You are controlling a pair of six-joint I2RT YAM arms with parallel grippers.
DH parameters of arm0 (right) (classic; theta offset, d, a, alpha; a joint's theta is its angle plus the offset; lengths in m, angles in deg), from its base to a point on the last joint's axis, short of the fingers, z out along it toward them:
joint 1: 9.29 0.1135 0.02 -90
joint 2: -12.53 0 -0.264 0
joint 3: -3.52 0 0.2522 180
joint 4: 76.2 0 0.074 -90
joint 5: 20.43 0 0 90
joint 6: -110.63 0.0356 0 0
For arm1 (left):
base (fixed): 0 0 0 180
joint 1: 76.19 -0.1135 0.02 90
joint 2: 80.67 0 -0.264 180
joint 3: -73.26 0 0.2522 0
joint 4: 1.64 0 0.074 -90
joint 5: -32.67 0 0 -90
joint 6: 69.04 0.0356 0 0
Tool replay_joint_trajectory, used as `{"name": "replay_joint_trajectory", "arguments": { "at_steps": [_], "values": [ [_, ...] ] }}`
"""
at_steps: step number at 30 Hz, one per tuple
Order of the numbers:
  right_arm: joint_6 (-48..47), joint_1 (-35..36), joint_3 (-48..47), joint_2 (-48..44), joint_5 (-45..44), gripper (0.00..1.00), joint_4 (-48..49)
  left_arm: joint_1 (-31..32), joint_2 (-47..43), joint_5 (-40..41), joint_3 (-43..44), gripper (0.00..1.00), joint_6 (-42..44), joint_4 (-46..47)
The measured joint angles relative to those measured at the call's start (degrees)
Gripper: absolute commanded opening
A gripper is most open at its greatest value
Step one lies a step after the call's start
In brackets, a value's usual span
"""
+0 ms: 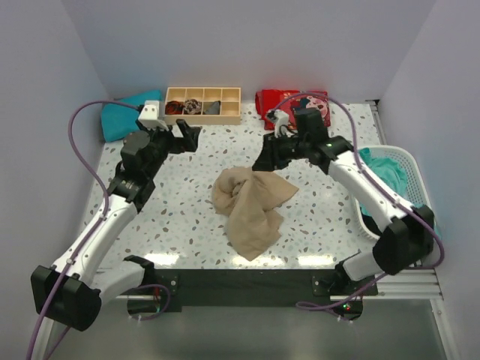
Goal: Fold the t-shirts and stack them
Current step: Move the tshirt to the center of the board, then flatten out the tshirt
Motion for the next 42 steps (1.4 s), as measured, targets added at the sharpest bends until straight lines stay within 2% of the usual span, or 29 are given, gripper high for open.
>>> {"name": "replay_joint_trajectory", "arguments": {
  "at_steps": [1, 3, 5, 7, 12, 16, 22, 26, 34, 36, 39, 40, 42],
  "values": [
    [0.0, 1.4, 0.1, 3.2, -1.7, 0.38, 0.2, 0.0, -0.2, 0.0, 0.0, 1.0, 0.0, 0.0],
    [-0.5, 3.5, -0.2, 8.7, -5.6, 0.47, 0.9, 0.0, -0.3, -0.5, -0.1, 1.0, 0.0, -0.2],
    [-1.0, 5.2, -0.9, 13.0, -12.9, 0.46, -0.3, 0.0, -0.2, -1.8, -0.2, 1.0, -0.4, -1.1],
    [-1.5, 5.8, -1.0, 14.0, -20.6, 0.56, -2.0, 0.0, -0.2, -3.1, -0.7, 1.0, -1.1, -1.6],
    [-1.7, 5.5, -1.0, 11.5, -36.1, 0.6, -3.4, 0.1, 0.5, -6.8, -6.1, 1.0, -4.7, -1.7],
    [-0.8, 4.8, -0.7, 13.0, -43.8, 0.63, -3.4, 1.6, 2.7, -8.6, -13.1, 1.0, -7.2, -2.7],
    [1.2, 2.9, -0.5, 24.7, -45.0, 0.64, -2.1, 6.0, 7.6, -9.3, -16.8, 1.0, -8.2, -4.5],
    [1.6, 1.8, -1.0, 30.6, -44.0, 0.64, -2.4, 6.5, 10.7, -9.5, -16.7, 1.0, -8.1, -4.2],
    [2.6, 0.5, -3.2, 32.4, -45.6, 0.69, -3.0, 7.6, 14.6, -9.8, -15.7, 1.0, -8.0, -4.5],
    [2.9, 0.0, -2.7, 32.4, -45.7, 0.66, -3.1, 7.7, 15.5, -10.1, -14.9, 1.0, -7.9, -4.4],
    [3.0, -0.7, -2.4, 32.2, -45.2, 0.57, -3.2, 8.0, 17.9, -10.6, -13.3, 1.0, -7.5, -4.4],
    [3.0, -0.7, -2.2, 32.2, -44.8, 0.49, -3.2, 8.0, 18.6, -10.8, -13.0, 1.0, -7.4, -4.4],
    [2.4, -0.9, -1.5, 31.8, -43.3, 0.38, -2.9, 8.2, 19.7, -10.8, -12.7, 1.0, -7.3, -4.4]
  ]
}}
